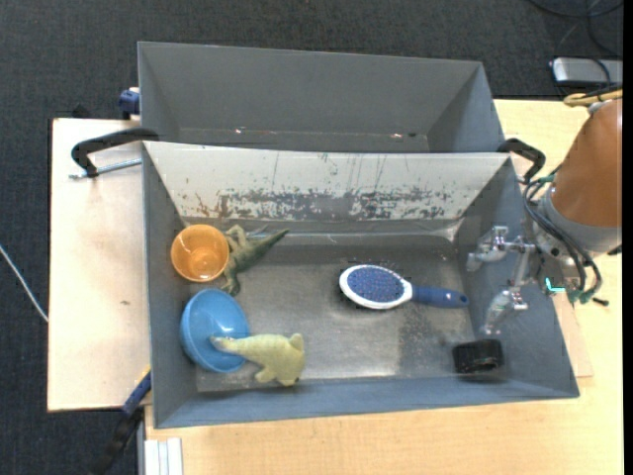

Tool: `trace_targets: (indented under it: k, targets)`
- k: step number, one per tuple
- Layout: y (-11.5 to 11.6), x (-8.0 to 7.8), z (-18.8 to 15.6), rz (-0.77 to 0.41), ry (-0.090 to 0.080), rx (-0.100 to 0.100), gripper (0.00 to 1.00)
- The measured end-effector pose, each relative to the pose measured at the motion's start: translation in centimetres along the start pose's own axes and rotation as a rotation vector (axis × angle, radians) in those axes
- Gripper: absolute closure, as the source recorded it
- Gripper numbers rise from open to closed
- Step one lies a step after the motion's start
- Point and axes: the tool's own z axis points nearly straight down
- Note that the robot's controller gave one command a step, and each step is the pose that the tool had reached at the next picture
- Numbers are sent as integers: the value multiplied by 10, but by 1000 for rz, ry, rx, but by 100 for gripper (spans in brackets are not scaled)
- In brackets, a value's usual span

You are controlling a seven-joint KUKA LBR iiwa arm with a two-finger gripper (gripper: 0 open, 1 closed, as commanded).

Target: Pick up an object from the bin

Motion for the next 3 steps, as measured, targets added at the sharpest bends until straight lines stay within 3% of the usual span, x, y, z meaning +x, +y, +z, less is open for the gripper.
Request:
trace_targets:
  k: [1,2,3]
  targets:
    - [27,-34,98,-387,-4,0,0]
    - [27,-35,96,-388,-8,2,100]
    - [61,-28,-41,-429,-20,7,100]
